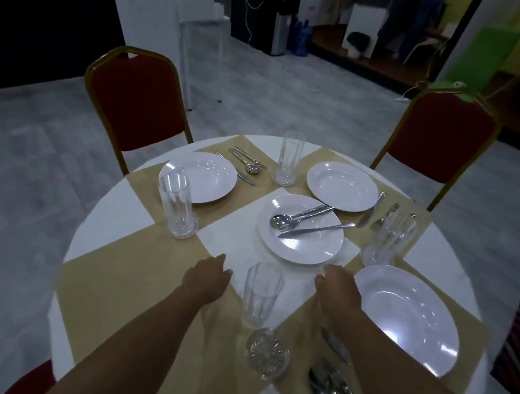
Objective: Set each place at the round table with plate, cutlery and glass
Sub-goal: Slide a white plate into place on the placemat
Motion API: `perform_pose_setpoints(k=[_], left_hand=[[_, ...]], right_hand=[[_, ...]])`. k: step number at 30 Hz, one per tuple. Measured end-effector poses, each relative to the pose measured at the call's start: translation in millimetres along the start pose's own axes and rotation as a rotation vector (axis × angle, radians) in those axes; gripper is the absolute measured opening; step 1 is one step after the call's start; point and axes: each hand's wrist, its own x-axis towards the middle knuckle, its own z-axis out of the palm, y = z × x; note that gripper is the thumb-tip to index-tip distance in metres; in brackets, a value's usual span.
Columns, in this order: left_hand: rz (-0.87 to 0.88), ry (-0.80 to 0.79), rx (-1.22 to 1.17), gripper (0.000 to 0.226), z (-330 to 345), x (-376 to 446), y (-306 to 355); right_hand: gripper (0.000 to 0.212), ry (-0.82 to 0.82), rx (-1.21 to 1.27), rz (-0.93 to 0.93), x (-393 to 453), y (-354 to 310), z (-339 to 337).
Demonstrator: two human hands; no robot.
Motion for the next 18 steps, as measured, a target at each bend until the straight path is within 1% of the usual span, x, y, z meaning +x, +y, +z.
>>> perform_pose_setpoints(k=[4,7,8,10,12,13,16,18], left_hand=[[0.008,0.005,-0.128,0.056,-2.0,34.9,13.3],[0.006,-0.005,-0.194,0.054,-1.6,56.1,31.6],[0.006,-0.013,-0.211,0.053,-1.6,60.7,37.8],[0.001,-0.035,-0.255,0.053,0.7,77.1,51.1],[-0.009,-0.041,-0.339,0.051,1.8,87.3,60.6],[-0.021,-0.037,-0.393,0.049,2.1,93.7,64.8],[-0.069,-0.005,-0.532,0.045,3.0,106.7,71.7],[-0.115,-0.009,-0.603,0.047,2.9,113.0,73.6]], right_hand=[[0.017,0.083,0.078,0.040,43.7,3.5,-1.0],[0.015,0.086,0.079,0.044,66.2,12.5,5.0],[0.017,0.084,0.082,0.040,68.7,14.4,6.5],[0.027,0.082,0.090,0.036,76.1,17.8,8.6],[0.038,0.084,0.101,0.027,78.0,16.5,9.0],[0.040,0.090,0.118,0.030,81.1,16.3,9.5],[0.038,0.131,0.202,0.071,84.9,16.0,12.3],[0.035,0.169,0.244,0.095,85.1,15.1,15.1]])
